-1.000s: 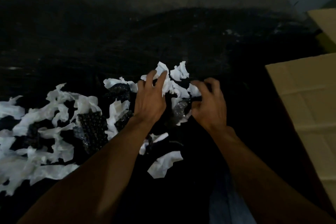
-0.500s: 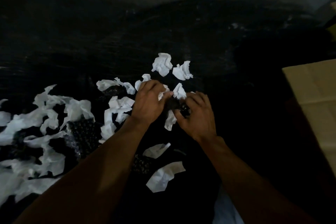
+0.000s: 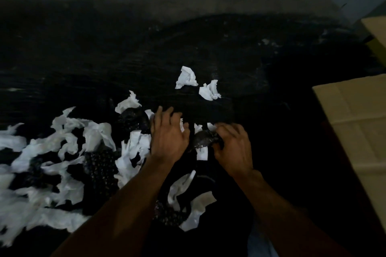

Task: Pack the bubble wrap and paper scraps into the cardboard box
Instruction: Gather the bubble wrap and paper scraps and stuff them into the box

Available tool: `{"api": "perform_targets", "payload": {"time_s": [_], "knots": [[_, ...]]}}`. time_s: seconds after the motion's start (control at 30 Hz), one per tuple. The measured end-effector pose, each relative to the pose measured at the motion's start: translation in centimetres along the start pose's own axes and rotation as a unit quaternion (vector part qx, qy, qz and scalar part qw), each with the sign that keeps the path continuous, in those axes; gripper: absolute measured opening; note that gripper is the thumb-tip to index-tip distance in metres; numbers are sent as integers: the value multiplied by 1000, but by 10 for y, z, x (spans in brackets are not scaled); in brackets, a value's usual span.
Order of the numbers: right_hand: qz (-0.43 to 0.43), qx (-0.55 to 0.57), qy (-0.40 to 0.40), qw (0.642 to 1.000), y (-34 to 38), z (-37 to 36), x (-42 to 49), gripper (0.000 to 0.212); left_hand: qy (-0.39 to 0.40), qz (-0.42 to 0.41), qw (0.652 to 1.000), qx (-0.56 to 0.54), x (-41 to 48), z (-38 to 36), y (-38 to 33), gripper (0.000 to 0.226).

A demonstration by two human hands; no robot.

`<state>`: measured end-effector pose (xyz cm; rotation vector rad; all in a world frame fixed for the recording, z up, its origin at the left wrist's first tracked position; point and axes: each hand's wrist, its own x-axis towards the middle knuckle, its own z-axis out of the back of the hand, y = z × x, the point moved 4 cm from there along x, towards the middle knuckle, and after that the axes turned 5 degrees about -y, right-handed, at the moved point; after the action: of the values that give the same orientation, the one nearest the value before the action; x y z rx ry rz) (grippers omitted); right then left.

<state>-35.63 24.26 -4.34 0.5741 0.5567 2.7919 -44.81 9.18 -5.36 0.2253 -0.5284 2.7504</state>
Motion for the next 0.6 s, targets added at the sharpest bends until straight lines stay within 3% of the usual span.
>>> {"api": "perform_targets", "payload": {"time_s": [0.13, 0.27, 0.33, 0.43, 0.6], "knots": [[-1, -36, 44, 998, -3, -2, -5, 40, 0, -19, 998, -54, -3, 10, -5, 29], [-51, 17, 27, 998, -7, 2, 2, 16, 22, -13, 995, -96, -4, 26, -9, 28], [-105, 77, 32, 991, -8, 11, 7, 14, 13, -5, 989, -144, -4, 35, -10, 28], [-159, 158, 27, 974, -3, 33, 11, 37, -25, 0, 974, -224, 0, 58, -13, 24], [-125, 132, -17, 983, 28, 89, 22, 63, -37, 5, 949, -312, 8, 123, -24, 50]]}}
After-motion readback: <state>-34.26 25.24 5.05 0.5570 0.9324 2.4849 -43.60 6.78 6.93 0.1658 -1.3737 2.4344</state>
